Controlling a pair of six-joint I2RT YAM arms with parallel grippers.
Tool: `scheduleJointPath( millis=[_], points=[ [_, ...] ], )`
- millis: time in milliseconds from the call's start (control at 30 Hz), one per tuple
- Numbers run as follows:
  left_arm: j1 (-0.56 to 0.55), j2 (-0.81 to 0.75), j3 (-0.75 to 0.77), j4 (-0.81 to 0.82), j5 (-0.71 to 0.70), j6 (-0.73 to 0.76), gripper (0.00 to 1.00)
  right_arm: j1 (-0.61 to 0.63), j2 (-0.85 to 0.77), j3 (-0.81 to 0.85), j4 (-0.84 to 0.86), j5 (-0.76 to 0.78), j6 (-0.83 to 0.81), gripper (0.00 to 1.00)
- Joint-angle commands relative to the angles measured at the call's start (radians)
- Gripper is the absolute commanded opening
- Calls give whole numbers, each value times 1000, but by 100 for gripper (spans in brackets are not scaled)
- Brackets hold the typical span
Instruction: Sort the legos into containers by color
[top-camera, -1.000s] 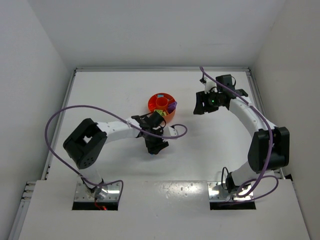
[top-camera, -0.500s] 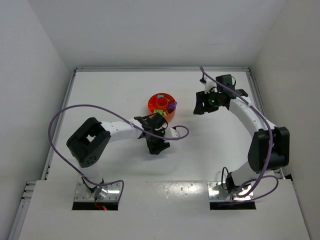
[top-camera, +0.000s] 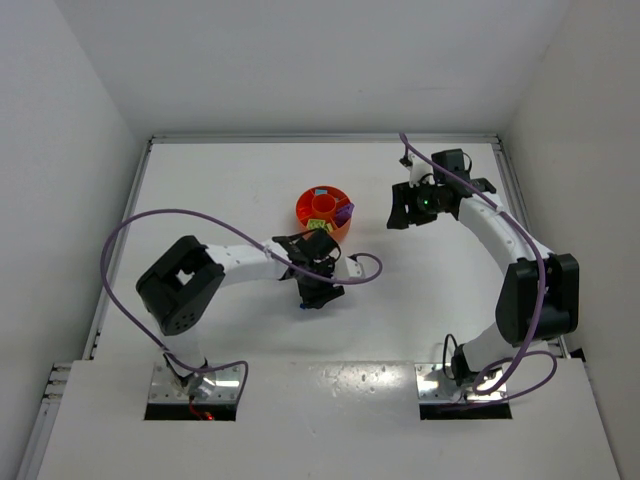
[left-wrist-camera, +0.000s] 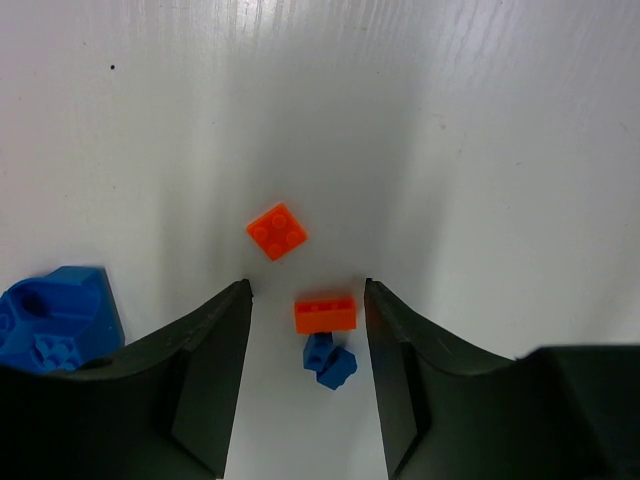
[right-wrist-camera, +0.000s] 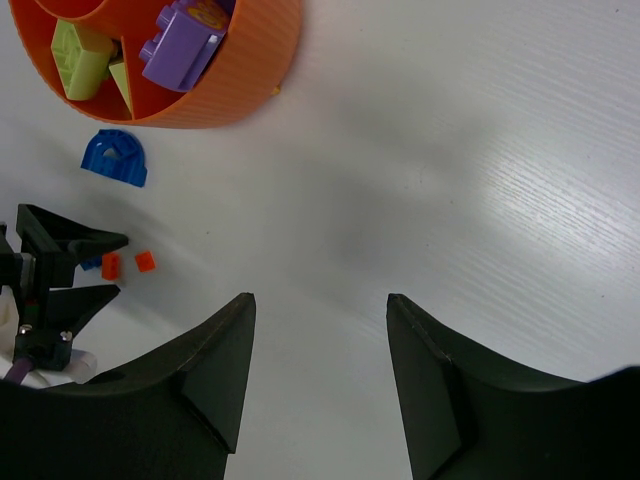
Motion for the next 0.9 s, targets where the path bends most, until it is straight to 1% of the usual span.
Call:
scheduleJointPath(
  millis=[0, 467, 867],
  points=[
    [-13, 12, -48, 13, -18, -20, 55, 6, -14, 15, 6, -19, -8, 56],
    [-13, -41, -124, 52, -116, -29, 56, 6, -14, 15, 6, -19, -8, 56],
    [-13, -70, -160, 43, -97, -20, 57, 6, -14, 15, 6, -19, -8, 56]
  ],
)
